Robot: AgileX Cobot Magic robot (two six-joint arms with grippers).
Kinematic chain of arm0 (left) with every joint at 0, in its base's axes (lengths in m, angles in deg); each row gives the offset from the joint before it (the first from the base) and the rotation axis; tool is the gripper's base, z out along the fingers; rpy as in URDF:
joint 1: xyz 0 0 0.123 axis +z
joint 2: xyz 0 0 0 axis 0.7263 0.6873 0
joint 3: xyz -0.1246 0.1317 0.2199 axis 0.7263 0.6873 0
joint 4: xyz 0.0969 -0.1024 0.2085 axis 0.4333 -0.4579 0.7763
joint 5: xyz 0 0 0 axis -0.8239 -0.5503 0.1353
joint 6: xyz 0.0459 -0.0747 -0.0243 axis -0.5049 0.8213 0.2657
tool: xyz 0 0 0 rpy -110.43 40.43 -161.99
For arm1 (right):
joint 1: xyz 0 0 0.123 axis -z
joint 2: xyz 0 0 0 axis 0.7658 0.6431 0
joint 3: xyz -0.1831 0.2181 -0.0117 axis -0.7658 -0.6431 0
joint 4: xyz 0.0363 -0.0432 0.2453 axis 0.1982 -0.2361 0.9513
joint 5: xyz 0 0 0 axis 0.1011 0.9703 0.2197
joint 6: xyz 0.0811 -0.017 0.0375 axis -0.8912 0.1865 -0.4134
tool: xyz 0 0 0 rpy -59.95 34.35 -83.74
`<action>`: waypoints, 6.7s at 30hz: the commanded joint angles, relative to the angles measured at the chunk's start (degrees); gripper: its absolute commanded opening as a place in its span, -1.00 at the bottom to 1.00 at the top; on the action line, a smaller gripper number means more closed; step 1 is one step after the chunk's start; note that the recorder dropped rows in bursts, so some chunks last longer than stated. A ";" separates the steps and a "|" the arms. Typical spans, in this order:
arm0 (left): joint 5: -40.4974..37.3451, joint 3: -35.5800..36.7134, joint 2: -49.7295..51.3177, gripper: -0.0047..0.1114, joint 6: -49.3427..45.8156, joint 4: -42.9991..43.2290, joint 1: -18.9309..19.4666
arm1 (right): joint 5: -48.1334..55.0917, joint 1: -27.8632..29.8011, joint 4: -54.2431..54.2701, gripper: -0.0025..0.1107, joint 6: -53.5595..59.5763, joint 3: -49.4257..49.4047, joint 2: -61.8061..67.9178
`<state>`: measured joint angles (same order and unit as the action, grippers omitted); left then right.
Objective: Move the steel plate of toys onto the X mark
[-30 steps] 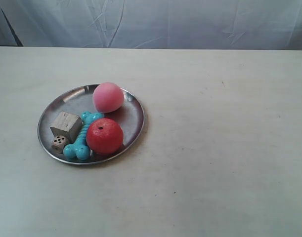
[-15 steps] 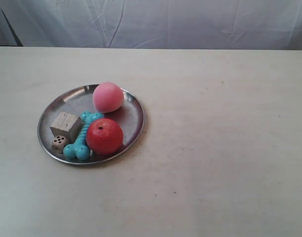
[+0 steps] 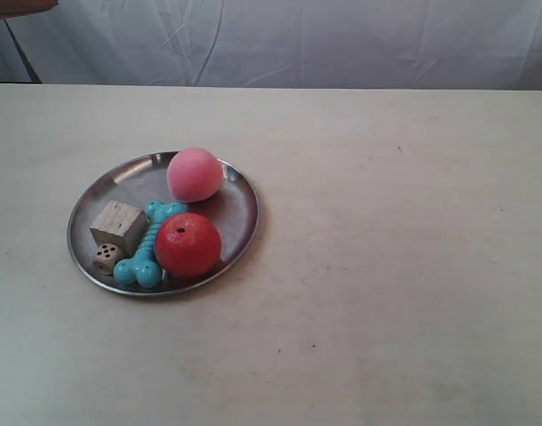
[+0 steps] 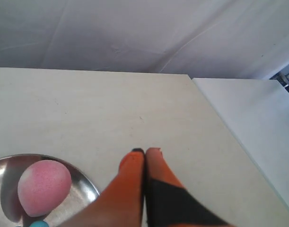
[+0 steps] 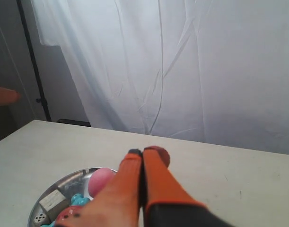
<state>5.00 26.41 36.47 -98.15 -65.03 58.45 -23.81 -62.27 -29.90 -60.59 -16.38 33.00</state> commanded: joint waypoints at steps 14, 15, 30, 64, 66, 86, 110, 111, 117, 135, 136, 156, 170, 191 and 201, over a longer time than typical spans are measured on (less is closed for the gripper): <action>-2.45 0.07 -9.32 -0.92 -0.07 1.29 -0.57 | -20.01 0.25 -18.61 -0.96 0.00 -23.95 -20.34; -2.45 0.07 -9.68 -0.92 0.35 1.29 -0.57 | -19.86 0.25 -19.68 -0.96 -0.10 -25.57 -21.38; -1.05 0.07 -11.93 -0.92 2.45 1.53 -0.57 | -16.80 0.25 -25.32 -0.96 -0.10 -38.75 -22.85; -1.54 -1.08 -12.56 -0.92 4.37 -22.52 -0.57 | -12.15 11.96 -24.16 -0.96 -0.10 -40.52 -22.85; 0.75 -1.08 -13.09 -0.92 5.82 -22.52 -0.57 | -12.15 11.96 -24.16 -0.96 -0.10 -40.52 -22.85; -1.06 -2.43 -17.94 -0.92 -15.78 -22.52 -0.57 | -12.15 11.96 -24.05 -0.96 -0.10 -40.52 -22.85; 27.73 -2.61 -31.39 -0.92 52.31 51.01 -0.57 | -12.15 11.96 -24.05 -0.96 -0.10 -40.52 -22.85; 27.60 -1.50 -33.43 -0.92 52.31 52.72 -0.57 | -12.15 11.96 -24.05 -0.96 -0.10 -40.52 -22.85; 34.16 10.72 -47.05 -0.92 52.31 59.07 -0.57 | -12.15 11.96 -24.05 -0.96 -0.10 -40.52 -22.85; 31.99 44.07 -76.36 -0.92 71.59 80.77 -2.20 | -12.19 11.96 -24.06 -0.96 -0.10 -40.52 -22.85; 32.25 44.60 -77.90 -0.92 71.59 80.67 -2.93 | -12.19 11.96 -24.06 -0.96 -0.10 -40.52 -22.85; 35.21 54.67 -79.17 -0.92 71.48 78.17 -6.40 | -12.19 11.96 -24.06 -0.96 -0.10 -40.52 -22.85; 35.19 57.02 -79.17 -0.92 71.59 76.47 -6.40 | -12.21 11.96 -24.05 -0.96 -0.10 -40.52 -22.85; 35.19 57.02 -79.17 -0.92 71.59 76.47 -6.40 | -12.19 11.96 -24.05 -0.96 -0.10 -40.52 -22.85; 35.19 57.02 -79.17 -0.92 71.59 76.47 -6.40 | -12.19 11.96 -24.05 -0.96 -0.10 -40.52 -22.85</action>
